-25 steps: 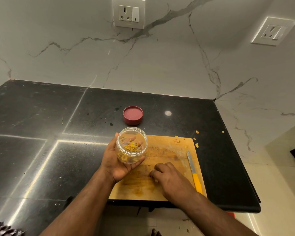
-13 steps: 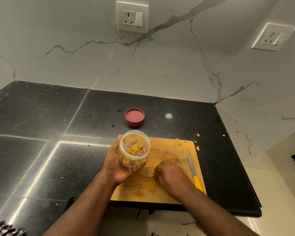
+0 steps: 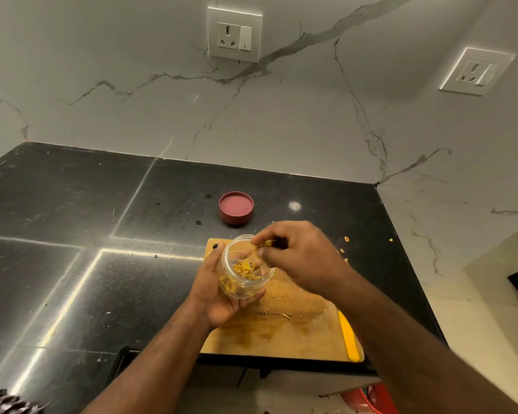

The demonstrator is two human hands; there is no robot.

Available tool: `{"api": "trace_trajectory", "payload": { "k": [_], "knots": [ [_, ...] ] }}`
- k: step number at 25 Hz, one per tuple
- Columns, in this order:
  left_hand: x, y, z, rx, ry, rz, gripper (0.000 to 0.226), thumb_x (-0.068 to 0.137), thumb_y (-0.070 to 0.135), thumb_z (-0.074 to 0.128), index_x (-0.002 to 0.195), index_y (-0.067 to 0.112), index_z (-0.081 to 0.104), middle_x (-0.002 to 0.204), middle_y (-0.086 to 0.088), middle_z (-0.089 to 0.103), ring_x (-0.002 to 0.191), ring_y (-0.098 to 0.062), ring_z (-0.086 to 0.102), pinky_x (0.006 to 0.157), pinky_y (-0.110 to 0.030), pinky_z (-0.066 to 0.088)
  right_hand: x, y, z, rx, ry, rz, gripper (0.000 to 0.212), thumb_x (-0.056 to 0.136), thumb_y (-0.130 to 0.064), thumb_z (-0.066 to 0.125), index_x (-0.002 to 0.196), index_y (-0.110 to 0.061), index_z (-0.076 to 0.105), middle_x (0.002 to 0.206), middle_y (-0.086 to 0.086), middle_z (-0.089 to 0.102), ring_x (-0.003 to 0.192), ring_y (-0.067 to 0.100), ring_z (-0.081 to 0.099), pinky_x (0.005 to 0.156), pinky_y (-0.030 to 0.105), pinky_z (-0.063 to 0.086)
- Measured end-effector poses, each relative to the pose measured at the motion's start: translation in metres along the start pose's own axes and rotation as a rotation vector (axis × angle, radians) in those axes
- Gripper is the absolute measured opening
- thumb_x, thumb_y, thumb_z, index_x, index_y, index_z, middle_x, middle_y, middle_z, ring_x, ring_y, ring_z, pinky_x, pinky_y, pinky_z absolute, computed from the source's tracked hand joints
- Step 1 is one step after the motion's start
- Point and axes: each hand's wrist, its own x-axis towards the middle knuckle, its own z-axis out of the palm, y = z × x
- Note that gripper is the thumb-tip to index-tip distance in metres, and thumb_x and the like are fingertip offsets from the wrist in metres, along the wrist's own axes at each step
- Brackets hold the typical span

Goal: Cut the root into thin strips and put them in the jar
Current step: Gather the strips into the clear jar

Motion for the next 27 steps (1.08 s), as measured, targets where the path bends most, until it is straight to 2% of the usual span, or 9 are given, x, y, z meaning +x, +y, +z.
{"api": "trace_trajectory", "payload": {
  "k": [2, 4, 7, 10, 11, 13, 15, 17, 27],
  "knots": [
    [0.001, -0.002, 0.002, -0.008, -0.007, 0.000, 0.065, 0.096, 0.064, 0.045, 0.133, 0.015, 0.064, 0.128, -0.018, 0.068, 0.115, -0.036, 0.065, 0.091, -0.052, 0.054, 0.006, -0.006, 0.015, -0.306, -0.047, -0.047, 0.024, 0.093, -0.017, 0.065, 0.114, -0.028, 0.071, 0.112, -0.013, 0.066, 0.098, 0.007, 0.062, 0.077, 0.017, 0.054],
    [0.000, -0.003, 0.002, -0.016, -0.004, -0.002, 0.064, 0.095, 0.064, 0.046, 0.132, 0.015, 0.065, 0.128, -0.018, 0.067, 0.117, -0.037, 0.065, 0.092, -0.054, 0.054, 0.009, -0.008, 0.017, -0.348, 0.001, -0.062, 0.024, 0.094, -0.017, 0.063, 0.114, -0.027, 0.071, 0.113, -0.010, 0.068, 0.097, 0.008, 0.063, 0.080, 0.022, 0.056],
    [0.000, 0.000, -0.003, -0.027, 0.007, -0.006, 0.067, 0.093, 0.067, 0.047, 0.132, 0.015, 0.065, 0.128, -0.018, 0.067, 0.118, -0.037, 0.064, 0.087, -0.052, 0.056, 0.006, 0.001, -0.002, -0.117, 0.154, -0.088, 0.017, 0.092, -0.013, 0.066, 0.105, -0.021, 0.074, 0.096, -0.010, 0.072, 0.086, 0.004, 0.066, 0.076, 0.018, 0.056],
    [-0.001, 0.003, -0.009, -0.040, 0.016, -0.009, 0.070, 0.092, 0.068, 0.048, 0.134, 0.015, 0.063, 0.130, -0.019, 0.066, 0.121, -0.038, 0.062, 0.086, -0.051, 0.056, -0.002, 0.030, -0.008, 0.282, 0.198, 0.127, 0.015, 0.087, -0.004, 0.069, 0.097, -0.014, 0.074, 0.083, 0.001, 0.073, 0.077, 0.013, 0.070, 0.070, 0.026, 0.060],
    [-0.001, 0.004, -0.011, -0.046, 0.018, -0.007, 0.070, 0.092, 0.068, 0.048, 0.134, 0.015, 0.063, 0.130, -0.019, 0.066, 0.122, -0.038, 0.062, 0.086, -0.051, 0.056, -0.003, 0.045, -0.002, 0.236, 0.191, 0.201, 0.015, 0.087, -0.004, 0.070, 0.096, -0.015, 0.074, 0.084, 0.002, 0.073, 0.077, 0.014, 0.069, 0.072, 0.030, 0.061],
    [0.000, 0.007, -0.013, -0.069, 0.016, 0.003, 0.068, 0.093, 0.067, 0.047, 0.135, 0.015, 0.062, 0.131, -0.019, 0.066, 0.123, -0.038, 0.061, 0.084, -0.049, 0.058, -0.008, 0.081, 0.017, -0.120, 0.070, 0.288, 0.018, 0.089, -0.011, 0.068, 0.102, -0.023, 0.074, 0.095, -0.005, 0.072, 0.086, 0.009, 0.067, 0.083, 0.031, 0.059],
    [0.001, 0.013, -0.016, -0.095, 0.011, 0.021, 0.068, 0.093, 0.066, 0.046, 0.135, 0.015, 0.061, 0.132, -0.018, 0.065, 0.125, -0.038, 0.060, 0.082, -0.048, 0.059, -0.016, 0.102, 0.038, -0.395, -0.083, 0.284, 0.023, 0.093, -0.016, 0.062, 0.112, -0.026, 0.071, 0.112, -0.007, 0.069, 0.099, 0.007, 0.062, 0.090, 0.025, 0.053],
    [0.003, 0.019, -0.019, -0.113, 0.018, 0.053, 0.068, 0.094, 0.066, 0.046, 0.136, 0.015, 0.060, 0.132, -0.018, 0.065, 0.127, -0.038, 0.058, 0.082, -0.049, 0.059, -0.021, 0.110, 0.053, -0.516, -0.111, 0.235, 0.027, 0.095, -0.017, 0.057, 0.118, -0.025, 0.069, 0.119, -0.004, 0.066, 0.104, 0.012, 0.060, 0.091, 0.025, 0.050],
    [0.002, 0.025, -0.023, -0.094, 0.043, 0.073, 0.068, 0.094, 0.067, 0.045, 0.137, 0.016, 0.060, 0.132, -0.017, 0.065, 0.125, -0.038, 0.060, 0.087, -0.049, 0.058, -0.024, 0.115, 0.073, -0.592, -0.089, 0.233, 0.022, 0.093, -0.020, 0.051, 0.105, -0.027, 0.067, 0.107, -0.003, 0.063, 0.094, 0.016, 0.058, 0.081, 0.030, 0.050]
  ]
}}
